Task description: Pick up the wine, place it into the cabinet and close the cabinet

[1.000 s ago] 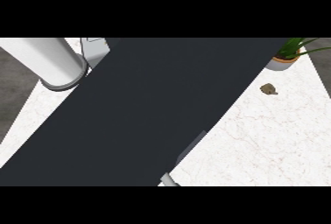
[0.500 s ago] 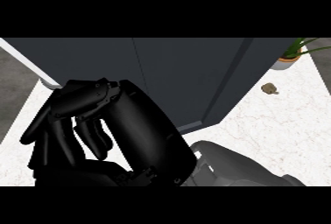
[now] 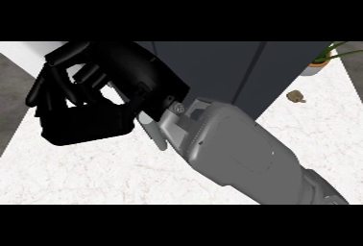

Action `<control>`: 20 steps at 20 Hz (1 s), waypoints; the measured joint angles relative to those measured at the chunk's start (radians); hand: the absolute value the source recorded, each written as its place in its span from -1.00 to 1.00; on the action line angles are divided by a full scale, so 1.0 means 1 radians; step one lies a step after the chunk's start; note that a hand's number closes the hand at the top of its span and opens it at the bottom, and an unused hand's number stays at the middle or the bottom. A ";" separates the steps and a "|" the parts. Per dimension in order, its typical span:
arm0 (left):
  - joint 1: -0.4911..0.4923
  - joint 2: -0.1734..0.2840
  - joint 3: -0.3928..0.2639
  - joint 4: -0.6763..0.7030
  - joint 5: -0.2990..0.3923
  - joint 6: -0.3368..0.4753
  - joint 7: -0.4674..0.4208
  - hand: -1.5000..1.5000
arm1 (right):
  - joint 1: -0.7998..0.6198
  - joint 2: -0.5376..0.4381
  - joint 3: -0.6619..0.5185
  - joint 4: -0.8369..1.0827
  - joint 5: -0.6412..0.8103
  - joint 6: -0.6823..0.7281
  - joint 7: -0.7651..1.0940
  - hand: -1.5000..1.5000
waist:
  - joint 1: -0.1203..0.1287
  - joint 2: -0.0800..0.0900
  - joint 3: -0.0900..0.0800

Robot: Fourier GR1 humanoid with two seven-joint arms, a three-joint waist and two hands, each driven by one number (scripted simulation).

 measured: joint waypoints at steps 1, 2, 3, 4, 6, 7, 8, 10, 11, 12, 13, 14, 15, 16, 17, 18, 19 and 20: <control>-0.001 -0.003 0.003 0.000 -0.002 0.001 0.004 -1.00 | -0.009 0.000 0.000 0.022 -0.036 0.053 0.017 1.00 | 0.000 0.001 0.000; -0.004 -0.005 0.009 0.002 -0.001 0.000 0.009 -1.00 | -0.015 -0.001 0.007 0.042 -0.070 0.109 0.036 1.00 | 0.001 0.002 0.000; -0.003 -0.006 0.016 0.004 0.002 -0.003 0.014 -1.00 | -0.021 -0.001 0.009 0.069 -0.100 0.162 0.048 1.00 | 0.004 0.003 0.000; -0.005 -0.008 0.023 0.009 0.004 -0.010 0.019 -1.00 | -0.028 -0.002 0.011 0.099 -0.127 0.214 0.057 1.00 | 0.004 0.004 -0.001; -0.006 -0.014 0.033 0.012 0.002 -0.014 0.030 -1.00 | -0.029 -0.002 0.025 0.147 -0.179 0.309 0.074 1.00 | 0.000 0.003 0.000; -0.003 -0.017 0.039 0.015 -0.004 -0.020 0.034 -1.00 | -0.033 -0.002 0.023 0.179 -0.197 0.354 0.075 1.00 | -0.002 0.002 0.000; 0.003 -0.022 0.045 0.015 -0.007 -0.024 0.037 -1.00 | -0.045 -0.001 0.018 0.217 -0.214 0.392 0.078 1.00 | -0.002 0.001 0.000; 0.012 -0.027 0.065 0.018 -0.001 -0.037 0.051 -1.00 | -0.054 0.000 0.023 0.270 -0.251 0.442 0.081 1.00 | -0.006 -0.001 0.000; 0.012 -0.026 0.076 0.024 0.006 -0.047 0.063 -1.00 | -0.063 0.000 0.029 0.304 -0.269 0.459 0.071 1.00 | -0.006 -0.002 0.000; 0.012 -0.030 0.084 0.029 0.007 -0.050 0.072 -1.00 | -0.067 0.000 0.022 0.336 -0.285 0.483 0.061 1.00 | -0.009 -0.002 0.000; 0.008 -0.042 0.087 0.036 0.000 -0.053 0.076 -1.00 | -0.083 0.001 0.014 0.364 -0.306 0.496 0.056 1.00 | -0.011 -0.002 0.000; 0.009 -0.050 0.095 0.039 -0.005 -0.057 0.080 -1.00 | -0.091 0.001 0.005 0.388 -0.324 0.512 0.051 1.00 | -0.014 -0.003 0.000; 0.012 -0.059 0.101 0.048 -0.013 -0.065 0.083 -1.00 | -0.091 0.001 -0.008 0.416 -0.333 0.542 0.043 1.00 | -0.016 -0.003 0.000; 0.013 -0.065 0.106 0.033 -0.014 -0.056 0.091 -1.00 | -0.100 0.001 -0.017 0.441 -0.349 0.559 0.036 1.00 | -0.017 -0.004 0.000; 0.013 -0.073 0.110 0.030 -0.020 -0.057 0.095 -1.00 | -0.115 0.001 -0.022 0.465 -0.369 0.567 0.025 1.00 | -0.015 -0.003 0.000; 0.022 -0.080 0.120 0.030 -0.026 -0.062 0.096 -1.00 | -0.116 0.001 -0.029 0.483 -0.378 0.590 0.014 1.00 | -0.016 -0.005 0.000; 0.015 -0.085 0.126 0.042 -0.028 -0.070 0.107 -1.00 | -0.124 0.001 -0.030 0.504 -0.386 0.607 -0.001 1.00 | -0.018 -0.006 0.000; 0.020 -0.086 0.137 0.036 -0.025 -0.071 0.115 -1.00 | -0.130 0.002 -0.039 0.525 -0.390 0.627 -0.008 1.00 | -0.018 -0.007 -0.001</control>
